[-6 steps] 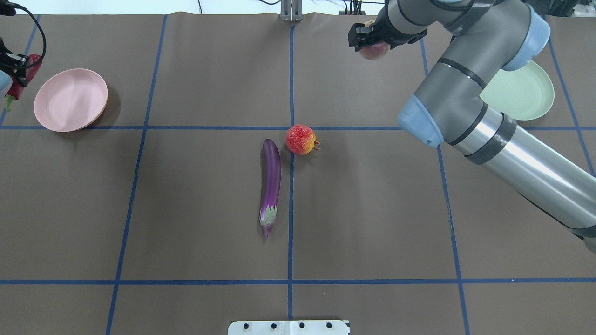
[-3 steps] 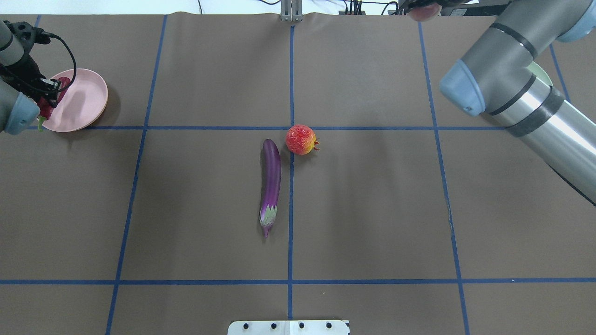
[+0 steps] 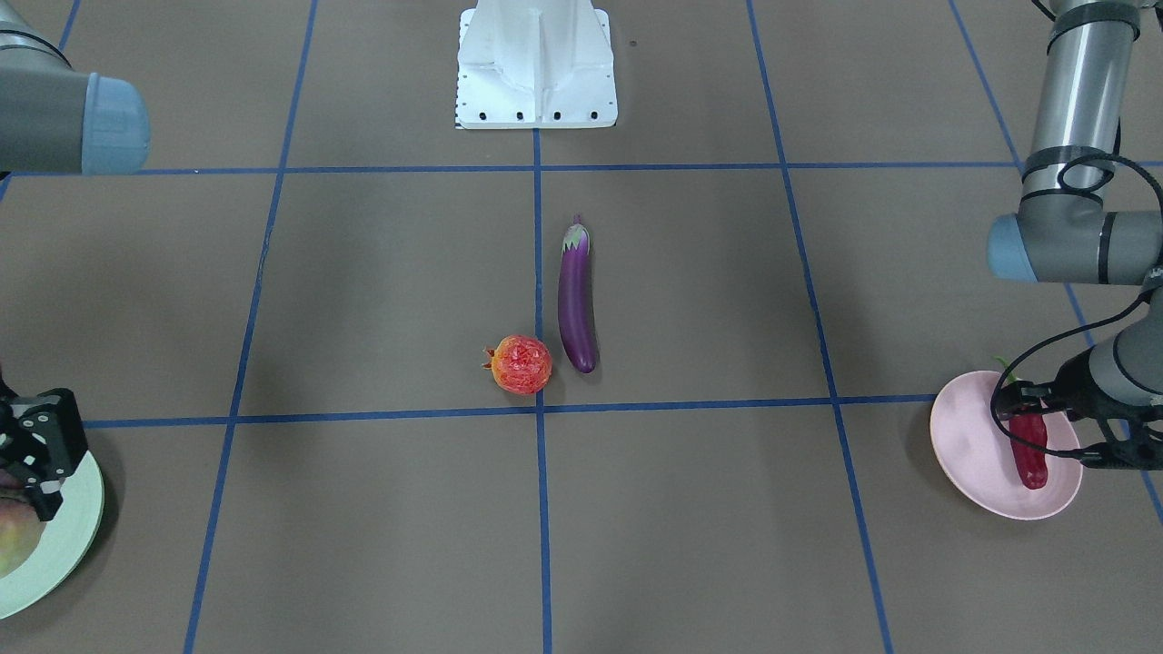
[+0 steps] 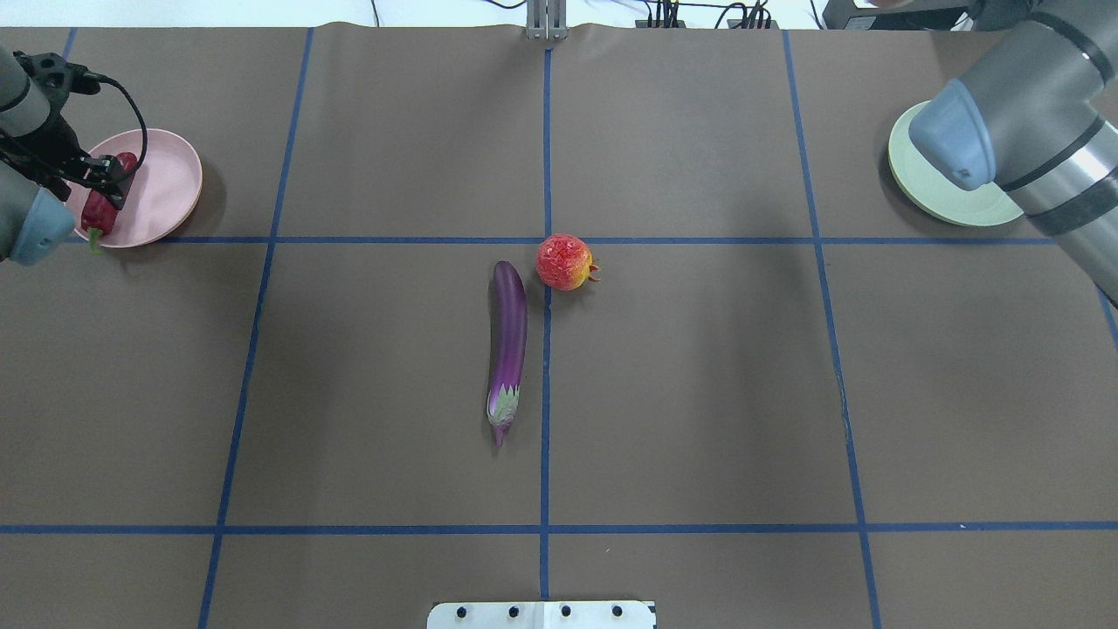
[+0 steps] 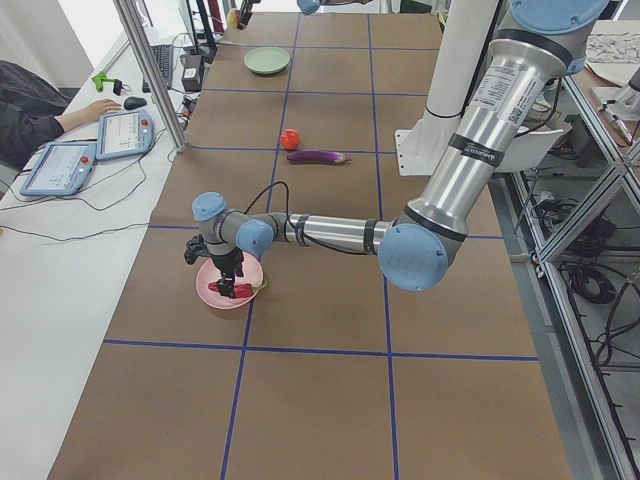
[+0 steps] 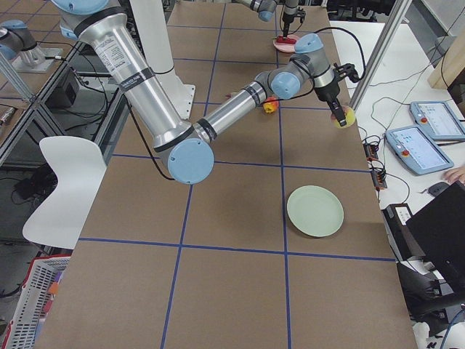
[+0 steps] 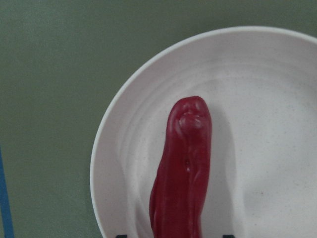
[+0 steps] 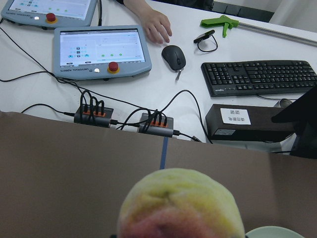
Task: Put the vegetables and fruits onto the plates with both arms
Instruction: 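Release chili with left gripper while right gripper sets peach on green plate, then grasp the purple eggplant with the left gripper and lift it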
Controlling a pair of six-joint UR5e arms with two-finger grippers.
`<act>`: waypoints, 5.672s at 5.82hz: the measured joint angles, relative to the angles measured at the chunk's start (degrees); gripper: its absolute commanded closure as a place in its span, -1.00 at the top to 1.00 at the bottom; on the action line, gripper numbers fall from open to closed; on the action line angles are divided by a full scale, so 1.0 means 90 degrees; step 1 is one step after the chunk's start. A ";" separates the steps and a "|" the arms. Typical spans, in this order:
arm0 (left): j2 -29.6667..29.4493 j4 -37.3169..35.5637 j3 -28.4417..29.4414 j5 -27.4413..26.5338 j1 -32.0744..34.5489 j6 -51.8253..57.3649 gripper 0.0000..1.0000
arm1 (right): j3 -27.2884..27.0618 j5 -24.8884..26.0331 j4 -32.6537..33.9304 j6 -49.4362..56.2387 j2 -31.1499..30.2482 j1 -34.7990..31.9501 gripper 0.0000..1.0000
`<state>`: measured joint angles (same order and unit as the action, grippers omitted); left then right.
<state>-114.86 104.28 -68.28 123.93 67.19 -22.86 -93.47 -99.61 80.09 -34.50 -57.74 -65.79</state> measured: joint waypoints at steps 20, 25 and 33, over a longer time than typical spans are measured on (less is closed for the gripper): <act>-0.2396 -0.1649 -0.2674 -0.0938 -0.3764 -0.4951 1.00 | 0.1849 -0.3999 0.0329 0.0182 -0.0139 -0.1023 0.96; -0.2433 -0.0367 -0.1258 -0.1141 -0.4047 -0.5010 0.50 | -0.0183 -0.4425 0.2270 0.0080 0.0035 -0.1183 0.94; -0.2443 -0.1913 -0.2121 -0.0151 -0.2787 -0.4305 -1.00 | -0.0902 -0.4053 0.2723 -0.1854 0.0811 0.0349 0.97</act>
<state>-136.85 87.07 -87.37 122.57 42.10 -61.60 -101.58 -136.08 104.59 -51.18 -50.44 -62.65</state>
